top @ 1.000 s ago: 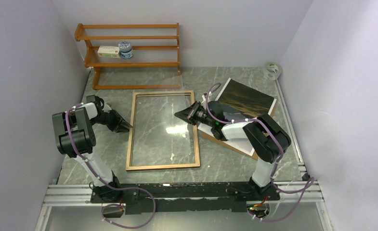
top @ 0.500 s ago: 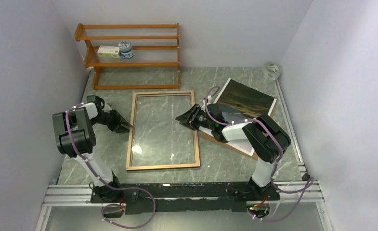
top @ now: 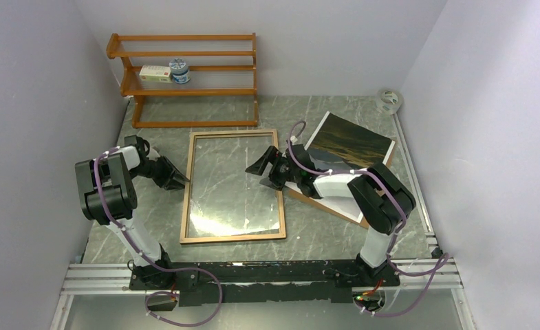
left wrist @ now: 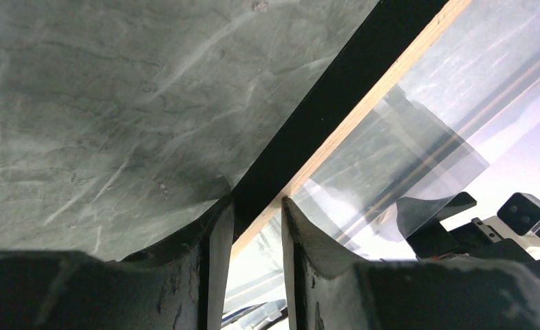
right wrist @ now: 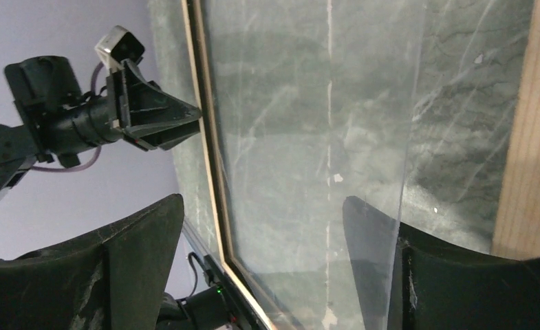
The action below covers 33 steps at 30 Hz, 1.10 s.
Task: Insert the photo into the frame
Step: Place the photo frame item in the photo frame.
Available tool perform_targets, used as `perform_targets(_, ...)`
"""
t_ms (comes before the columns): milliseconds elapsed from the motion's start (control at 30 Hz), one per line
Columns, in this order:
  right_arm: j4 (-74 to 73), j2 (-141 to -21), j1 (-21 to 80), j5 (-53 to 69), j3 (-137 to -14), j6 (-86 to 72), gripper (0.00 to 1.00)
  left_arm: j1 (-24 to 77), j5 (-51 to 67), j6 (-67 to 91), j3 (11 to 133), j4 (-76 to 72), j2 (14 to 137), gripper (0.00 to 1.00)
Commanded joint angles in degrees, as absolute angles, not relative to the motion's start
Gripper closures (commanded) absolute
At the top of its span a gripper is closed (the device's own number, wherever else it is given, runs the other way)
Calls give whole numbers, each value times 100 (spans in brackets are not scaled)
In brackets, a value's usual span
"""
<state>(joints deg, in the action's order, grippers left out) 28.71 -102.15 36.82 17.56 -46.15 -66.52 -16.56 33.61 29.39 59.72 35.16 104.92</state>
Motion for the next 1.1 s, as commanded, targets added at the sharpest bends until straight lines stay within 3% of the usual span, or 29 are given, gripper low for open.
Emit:
perform_targets(0,1956,-9895,3705,1401,-5014,-6315,9,-1600,3153,2891,6137,3640,10571,63)
perform_targets(200,1113,-9919,3753,1152,-5376,-6189,2,-1601,3023,2863,6211,3748,10476,60)
perform_targets(833,-1110,-10003,3946,257,-6245,-6074,1,-1600,2776,2812,6343,3874,10365,63)
perform_targets(1067,-922,-9651,3944,236,-5873,-6182,2,-1600,2580,2682,6608,4185,10297,61)
